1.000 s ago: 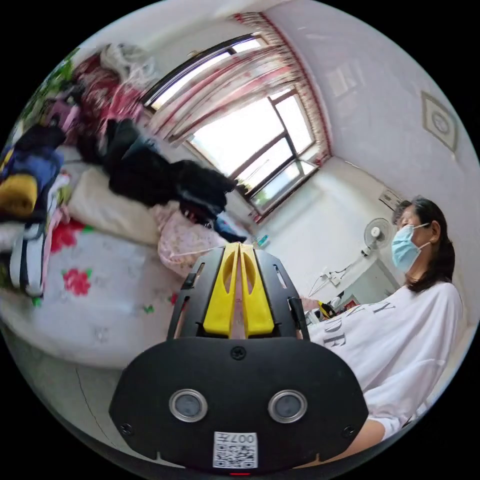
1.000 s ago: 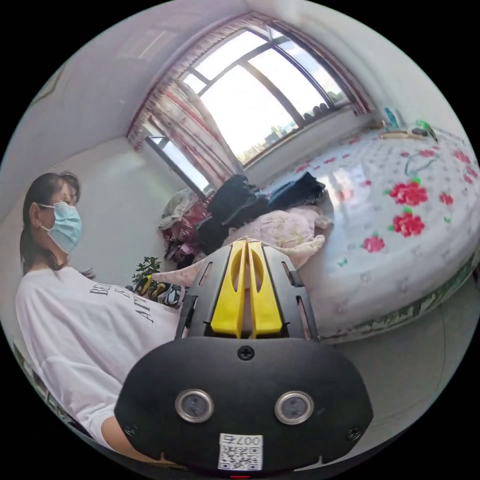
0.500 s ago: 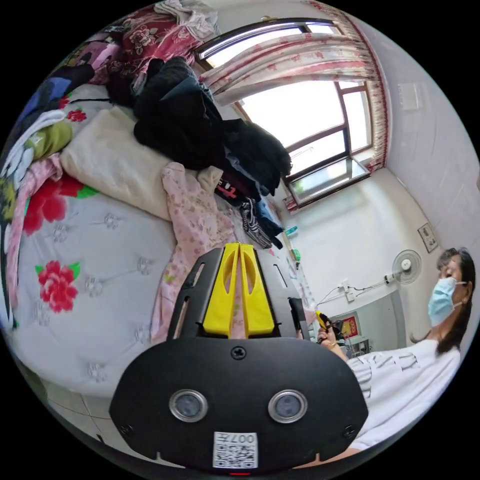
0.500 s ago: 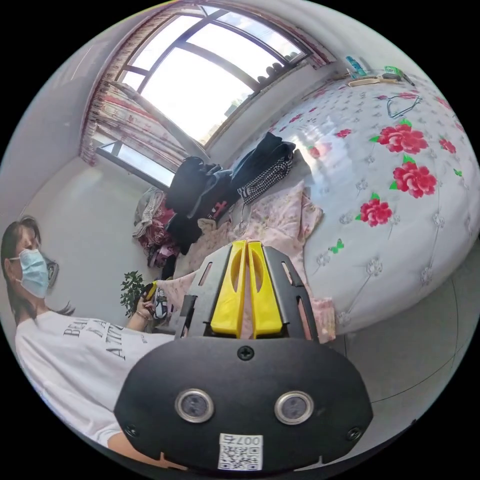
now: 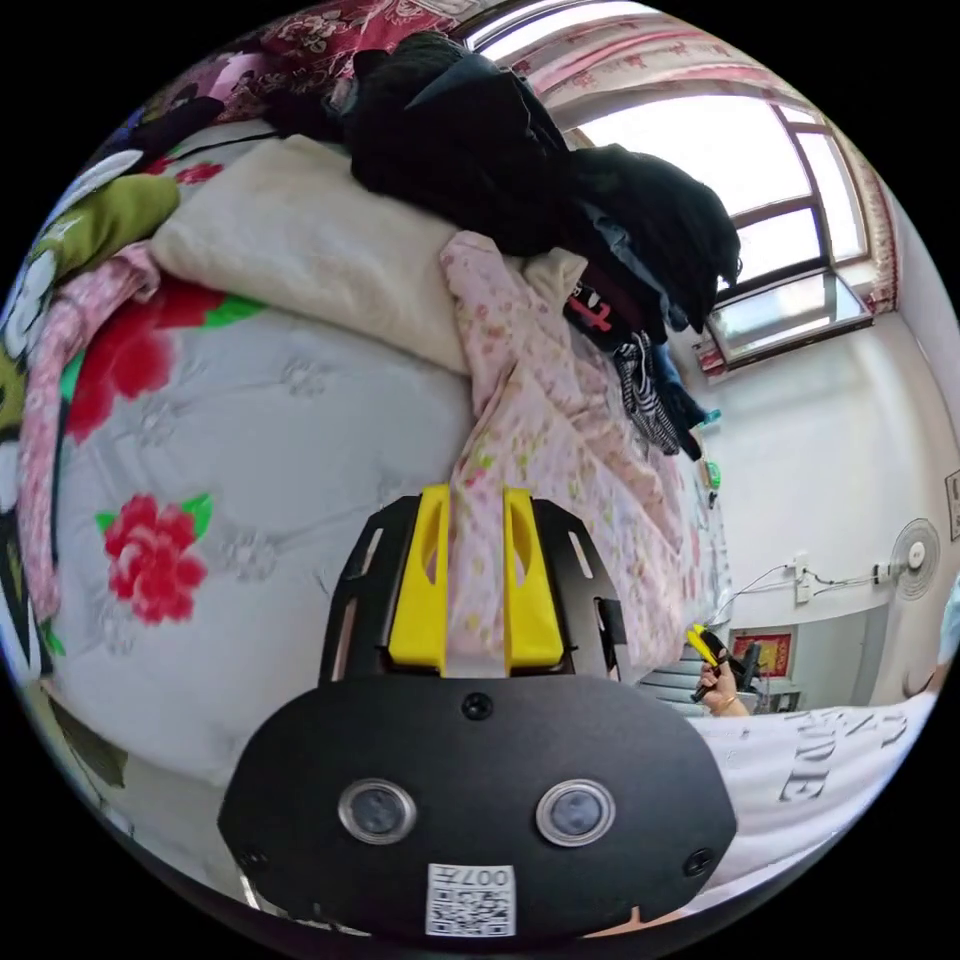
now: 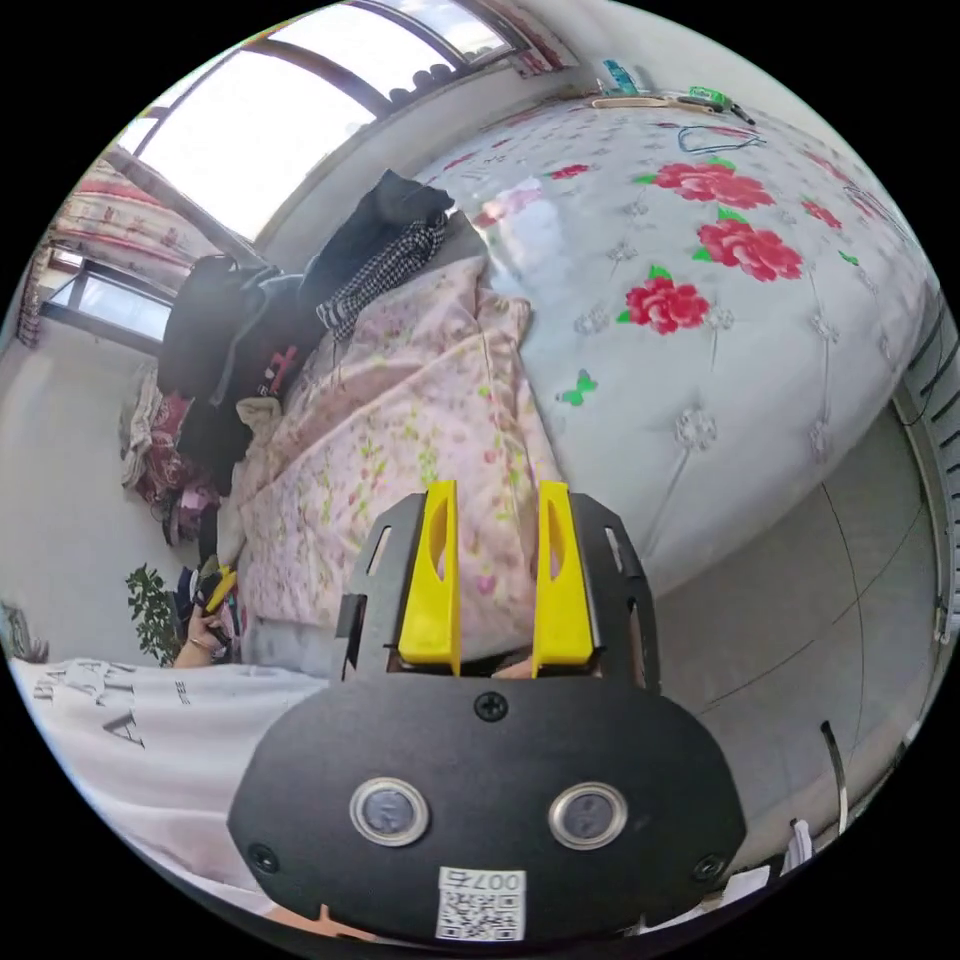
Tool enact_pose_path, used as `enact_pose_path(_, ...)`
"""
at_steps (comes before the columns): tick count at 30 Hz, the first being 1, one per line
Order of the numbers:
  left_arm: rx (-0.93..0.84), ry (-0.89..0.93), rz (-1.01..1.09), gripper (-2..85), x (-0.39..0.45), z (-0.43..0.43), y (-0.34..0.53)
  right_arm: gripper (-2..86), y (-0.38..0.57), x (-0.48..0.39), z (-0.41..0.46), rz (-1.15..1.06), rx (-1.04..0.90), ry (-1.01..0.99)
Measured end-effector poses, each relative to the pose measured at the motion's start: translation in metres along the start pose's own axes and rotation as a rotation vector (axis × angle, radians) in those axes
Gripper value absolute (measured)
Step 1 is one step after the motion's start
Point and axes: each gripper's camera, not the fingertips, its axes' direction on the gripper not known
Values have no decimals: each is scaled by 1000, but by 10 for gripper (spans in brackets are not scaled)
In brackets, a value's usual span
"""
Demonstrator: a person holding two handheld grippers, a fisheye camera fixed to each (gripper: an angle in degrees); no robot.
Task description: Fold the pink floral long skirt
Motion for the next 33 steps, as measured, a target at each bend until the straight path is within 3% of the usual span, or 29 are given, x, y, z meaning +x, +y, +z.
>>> enact_pose_path(6,-104,-150,26,118,8,19,68,73,30,10,50,-50,-111,10)
enact_pose_path(8,-139,-281,47,85,17,43,73,60,24,9,70,-63,-144,3)
enact_pose_path(10,-144,-437,106,35,28,54,74,29,18,10,84,-69,-147,119)
enact_pose_path(15,-217,-352,83,-7,23,51,71,2,14,20,102,-155,-231,57)
enact_pose_path(20,-229,-371,132,-9,22,-2,128,-1,27,33,105,-183,-249,40)
enact_pose_path(26,-213,-328,29,-1,-13,-33,170,12,24,50,138,-163,-306,47)
enact_pose_path(33,24,-235,-88,67,-53,-77,131,43,-31,50,131,-130,-10,44)
